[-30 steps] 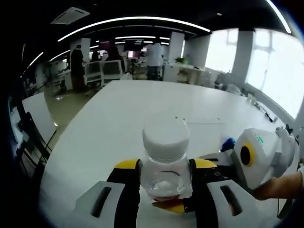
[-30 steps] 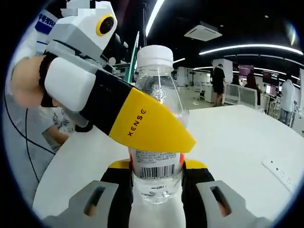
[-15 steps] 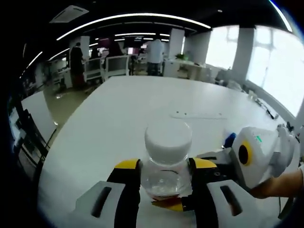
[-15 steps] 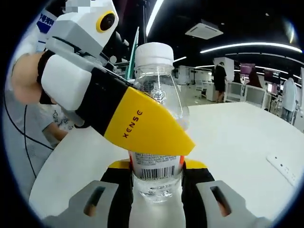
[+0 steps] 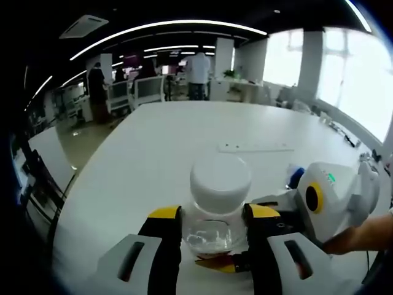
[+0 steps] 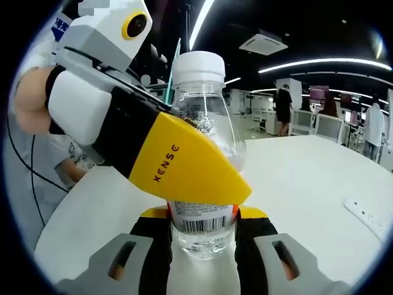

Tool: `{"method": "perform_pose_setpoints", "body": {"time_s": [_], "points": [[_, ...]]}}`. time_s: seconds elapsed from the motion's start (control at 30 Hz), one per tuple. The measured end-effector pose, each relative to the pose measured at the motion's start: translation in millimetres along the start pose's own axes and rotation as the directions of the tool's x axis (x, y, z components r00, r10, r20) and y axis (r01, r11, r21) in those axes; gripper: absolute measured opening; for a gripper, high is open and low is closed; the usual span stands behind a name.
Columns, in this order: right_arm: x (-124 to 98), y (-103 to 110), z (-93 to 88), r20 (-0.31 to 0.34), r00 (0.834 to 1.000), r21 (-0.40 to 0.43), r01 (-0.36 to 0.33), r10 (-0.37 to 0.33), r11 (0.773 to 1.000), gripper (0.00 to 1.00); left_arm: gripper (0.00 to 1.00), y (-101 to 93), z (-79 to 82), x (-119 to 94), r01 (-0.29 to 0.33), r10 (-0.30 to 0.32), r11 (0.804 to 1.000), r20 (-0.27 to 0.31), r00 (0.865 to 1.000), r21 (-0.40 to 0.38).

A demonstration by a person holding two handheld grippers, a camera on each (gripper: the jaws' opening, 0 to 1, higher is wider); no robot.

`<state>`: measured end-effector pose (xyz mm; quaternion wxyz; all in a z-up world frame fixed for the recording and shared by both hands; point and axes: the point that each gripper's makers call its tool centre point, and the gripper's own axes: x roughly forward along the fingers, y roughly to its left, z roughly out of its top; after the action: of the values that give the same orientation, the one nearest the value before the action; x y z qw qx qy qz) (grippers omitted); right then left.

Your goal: Arrange the tabletop items into an orderly group along one side of the table until the central work area is clear of visible clutter.

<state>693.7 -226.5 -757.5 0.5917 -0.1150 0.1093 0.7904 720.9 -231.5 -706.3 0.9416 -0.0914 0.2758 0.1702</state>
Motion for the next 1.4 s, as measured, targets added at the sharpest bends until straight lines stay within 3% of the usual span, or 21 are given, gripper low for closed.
{"method": "perform_pose_setpoints", "body": {"time_s": [0.53, 0.63, 0.7, 0.77, 0.83, 1.17, 1.37, 1.4], "points": [[-1.9, 4.1, 1.0, -0.041, 0.999, 0.012, 0.016, -0.016, 1.000, 0.38, 0.40, -1.2, 0.0, -2.0, -0.012, 0.012, 1.000, 0.003, 1.000, 0.006], [-3.9, -2.3, 8.1, -0.003, 0.999, 0.047, 0.045, -0.044, 0.998, 0.45, 0.48, 0.0, -0.9, -5.7, -0.021, 0.021, 1.000, 0.008, 1.000, -0.007], [-7.2, -7.2, 15.6, 0.018, 0.998, 0.053, 0.067, -0.068, 0.996, 0.52, 0.60, 0.4, 1.4, -7.8, -0.023, 0.023, 1.000, 0.023, 0.999, -0.004], [-7.5, -10.3, 13.7, 0.002, 0.998, 0.037, 0.069, -0.069, 0.997, 0.60, 0.79, 1.4, 7.5, -7.2, -0.022, 0.022, 1.000, 0.050, 0.999, -0.011], [-12.5, -8.7, 17.2, 0.002, 0.998, 0.030, 0.067, -0.067, 0.997, 0.63, 0.85, 2.3, 12.2, -10.7, -0.021, 0.021, 1.000, 0.064, 0.998, -0.011], [-35.6, -3.8, 33.4, -0.001, 0.995, 0.018, 0.095, -0.095, 0.995, 0.65, 0.84, 2.0, 30.2, -27.1, 0.009, -0.009, 1.000, 0.103, 0.995, 0.007], [-48.0, -3.0, 49.9, 0.003, 0.994, -0.003, 0.113, -0.113, 0.994, 0.65, 0.81, 0.0, 46.2, -48.4, 0.018, -0.020, 1.000, 0.135, 0.991, 0.015], [-51.0, -2.1, 53.2, 0.005, 0.993, -0.005, 0.116, -0.116, 0.993, 0.65, 0.80, 0.7, 46.8, -43.2, 0.016, -0.019, 1.000, 0.137, 0.990, 0.019]]}}
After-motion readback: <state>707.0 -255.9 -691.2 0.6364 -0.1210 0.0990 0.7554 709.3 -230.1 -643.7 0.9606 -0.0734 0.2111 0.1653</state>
